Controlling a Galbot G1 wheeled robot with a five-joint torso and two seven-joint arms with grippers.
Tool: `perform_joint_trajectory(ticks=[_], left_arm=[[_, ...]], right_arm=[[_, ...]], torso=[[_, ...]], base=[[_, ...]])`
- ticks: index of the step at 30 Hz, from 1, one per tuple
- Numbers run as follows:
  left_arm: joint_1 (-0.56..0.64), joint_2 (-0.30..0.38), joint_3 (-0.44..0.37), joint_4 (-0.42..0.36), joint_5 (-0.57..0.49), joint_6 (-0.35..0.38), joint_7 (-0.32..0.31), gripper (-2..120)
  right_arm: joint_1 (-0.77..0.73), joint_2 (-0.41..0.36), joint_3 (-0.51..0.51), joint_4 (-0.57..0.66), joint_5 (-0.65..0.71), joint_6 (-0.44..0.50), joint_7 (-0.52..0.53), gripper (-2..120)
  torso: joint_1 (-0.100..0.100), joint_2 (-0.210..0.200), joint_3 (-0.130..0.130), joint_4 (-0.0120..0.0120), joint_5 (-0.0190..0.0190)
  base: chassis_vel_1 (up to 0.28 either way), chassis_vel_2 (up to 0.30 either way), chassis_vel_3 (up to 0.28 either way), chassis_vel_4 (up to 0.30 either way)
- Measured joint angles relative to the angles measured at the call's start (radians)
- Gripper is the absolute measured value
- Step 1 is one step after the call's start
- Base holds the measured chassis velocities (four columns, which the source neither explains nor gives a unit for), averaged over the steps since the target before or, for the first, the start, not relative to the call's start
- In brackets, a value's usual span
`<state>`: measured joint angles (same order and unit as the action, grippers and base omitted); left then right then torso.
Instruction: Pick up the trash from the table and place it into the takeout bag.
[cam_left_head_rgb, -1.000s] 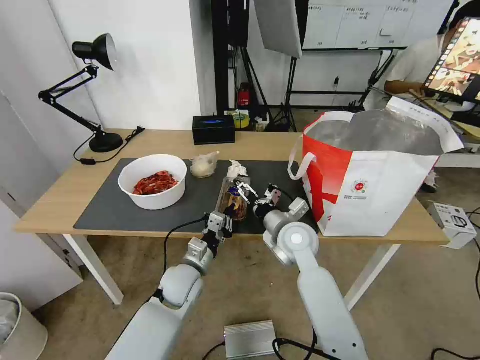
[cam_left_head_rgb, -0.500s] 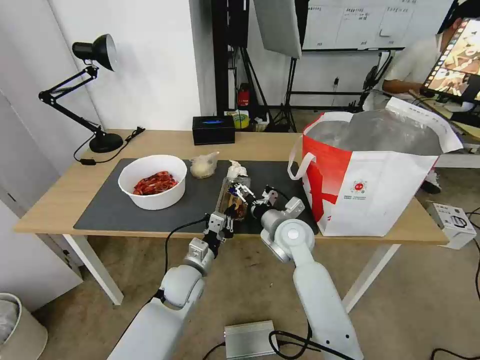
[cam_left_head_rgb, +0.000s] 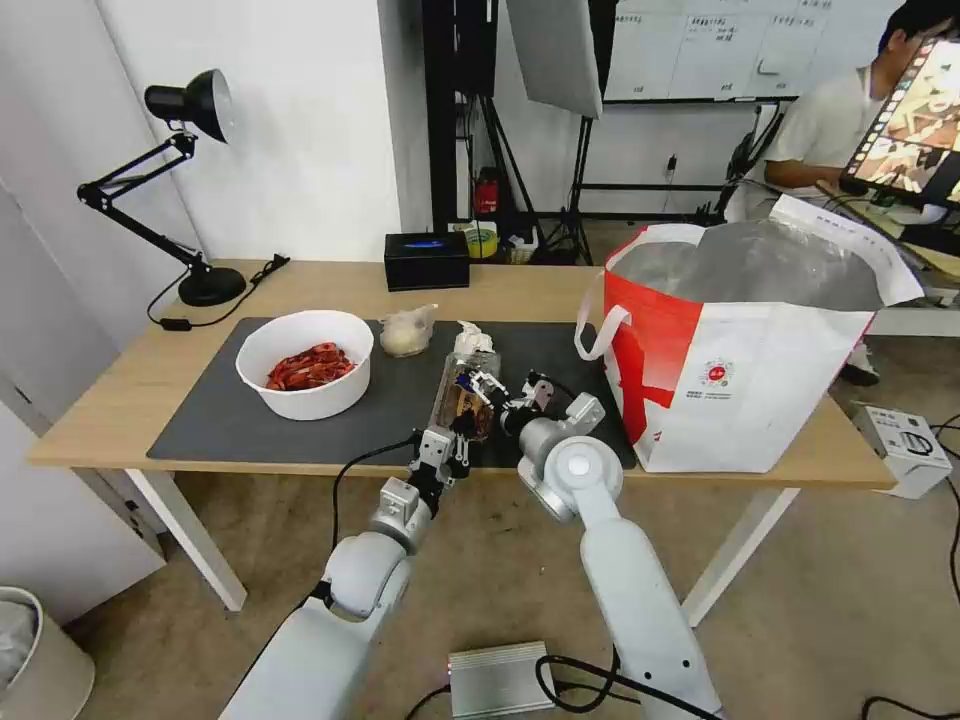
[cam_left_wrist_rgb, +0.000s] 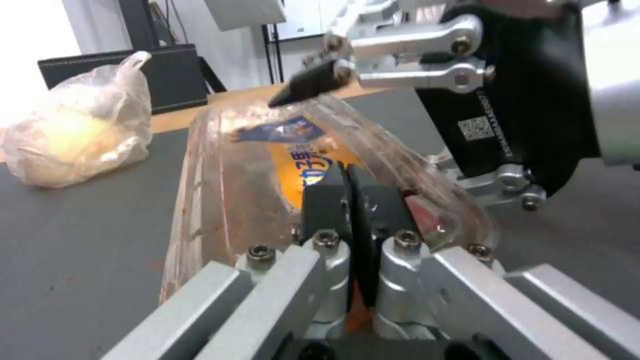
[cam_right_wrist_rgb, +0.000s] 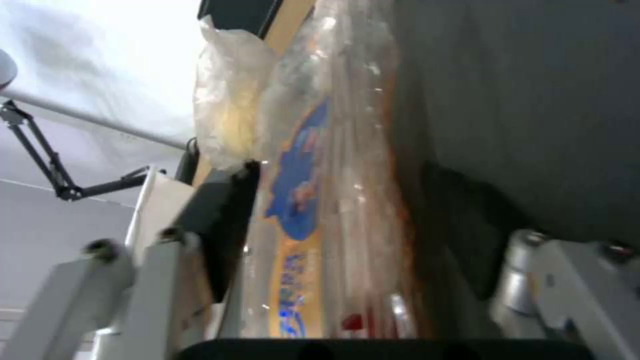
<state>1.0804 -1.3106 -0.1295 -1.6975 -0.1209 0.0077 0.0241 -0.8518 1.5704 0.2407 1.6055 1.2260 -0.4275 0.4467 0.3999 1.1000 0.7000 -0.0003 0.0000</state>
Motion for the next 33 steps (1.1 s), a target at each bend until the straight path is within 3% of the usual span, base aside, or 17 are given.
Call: perform_joint_trajectory(ticks=[10, 17, 23, 26, 33], left_arm=[[0.001, -0.004, -0.001, 0.0, -0.004, -0.002, 0.0, 14], [-0.001, -0.005, 0.002, -0.01, -0.027, 0.003, -0.002, 40], [-0.001, 0.002, 0.001, -0.041, -0.08, 0.008, -0.026, 59], [0.002, 0.011, -0.027, -0.078, -0.109, 0.006, -0.04, 74], [0.021, 0.026, -0.08, -0.107, -0.142, 0.006, -0.042, 93]], right_arm=[[-0.002, 0.0, -0.003, -0.009, -0.015, 0.003, 0.004, 28], [-0.003, 0.0, -0.004, -0.01, -0.025, 0.009, -0.004, 2], [-0.003, 0.0, -0.005, -0.012, -0.031, 0.023, -0.015, 0], [-0.005, 0.0, -0.005, -0.012, -0.036, 0.031, -0.017, 0], [-0.008, 0.0, -0.007, -0.001, -0.036, 0.034, -0.017, 0]], torso=[[0.0, 0.0, 0.0, 0.0007, 0.0001], [0.0, 0.0, 0.0, 0.0005, 0.0001], [0.0, 0.0, 0.0, 0.0006, 0.0], [0.0, 0.0, 0.0, 0.0004, -0.0007], [0.0, 0.0, 0.0, 0.0003, 0.0002]], base=[[0.0, 0.0, 0.0, 0.0], [0.0, 0.0, 0.0, 0.0], [0.0, 0.0, 0.0, 0.0], [0.0, 0.0, 0.0, 0.0], [0.0, 0.0, 0.0, 0.0]])
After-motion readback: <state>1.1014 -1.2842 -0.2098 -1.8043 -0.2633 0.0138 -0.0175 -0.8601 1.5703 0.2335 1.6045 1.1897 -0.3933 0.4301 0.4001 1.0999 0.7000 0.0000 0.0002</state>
